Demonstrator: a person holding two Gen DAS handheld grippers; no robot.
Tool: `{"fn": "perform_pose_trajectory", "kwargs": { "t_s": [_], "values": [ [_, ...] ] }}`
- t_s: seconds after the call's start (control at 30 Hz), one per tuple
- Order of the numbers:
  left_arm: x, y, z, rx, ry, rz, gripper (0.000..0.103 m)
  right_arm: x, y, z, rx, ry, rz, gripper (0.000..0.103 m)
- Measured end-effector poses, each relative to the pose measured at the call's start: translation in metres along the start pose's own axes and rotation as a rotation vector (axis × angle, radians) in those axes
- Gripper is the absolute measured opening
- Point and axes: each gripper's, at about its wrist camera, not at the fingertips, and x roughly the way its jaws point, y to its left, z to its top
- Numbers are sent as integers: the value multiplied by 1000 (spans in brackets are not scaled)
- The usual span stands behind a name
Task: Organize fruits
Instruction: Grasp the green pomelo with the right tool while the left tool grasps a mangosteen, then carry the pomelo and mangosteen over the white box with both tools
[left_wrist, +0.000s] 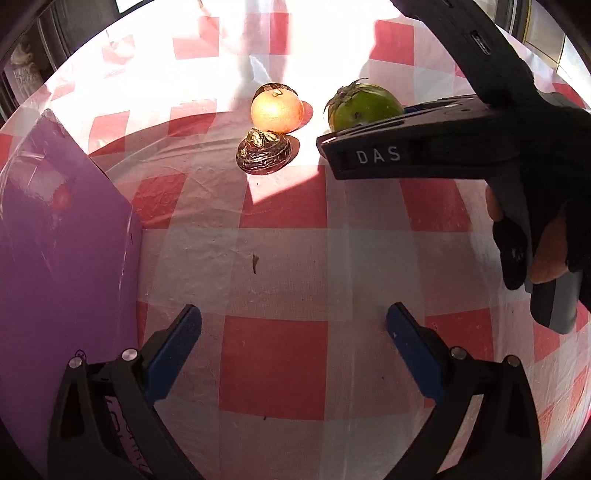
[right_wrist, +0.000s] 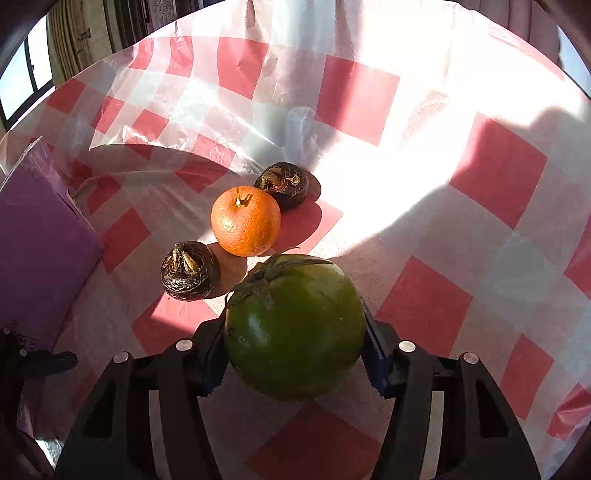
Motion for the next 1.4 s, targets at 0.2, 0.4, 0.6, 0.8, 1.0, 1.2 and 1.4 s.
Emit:
{"fn": "perform_pose_trajectory", "kwargs": {
  "t_s": [0.2, 0.4, 0.6, 0.8, 1.0, 1.2, 1.4],
  "values": [
    [25, 12, 45, -86, -65, 47, 100, -31, -53, -43, 206, -8, -83, 58],
    [47, 34, 91, -186, -92, 42, 73, -66, -78, -95, 276, 7, -126, 59],
    [41, 24, 89, -110, -79, 5, 41, -87, -71, -128, 343, -3, -152, 59],
    [12, -32, 44, 59, -6, -57, 41, -106, -55, -154, 446, 17, -191, 59],
    [-14, -81, 7, 279, 82, -146, 41, -134, -44, -189, 533, 93, -222, 58],
    [-33, -89, -31, 397, 153, -180, 41, -157, -22, -213, 610, 161, -255, 58],
    [-62, -84, -50, 482, 137, -181, 41, -186, 6, -221, 695, 125, -270, 59]
  ]
}}
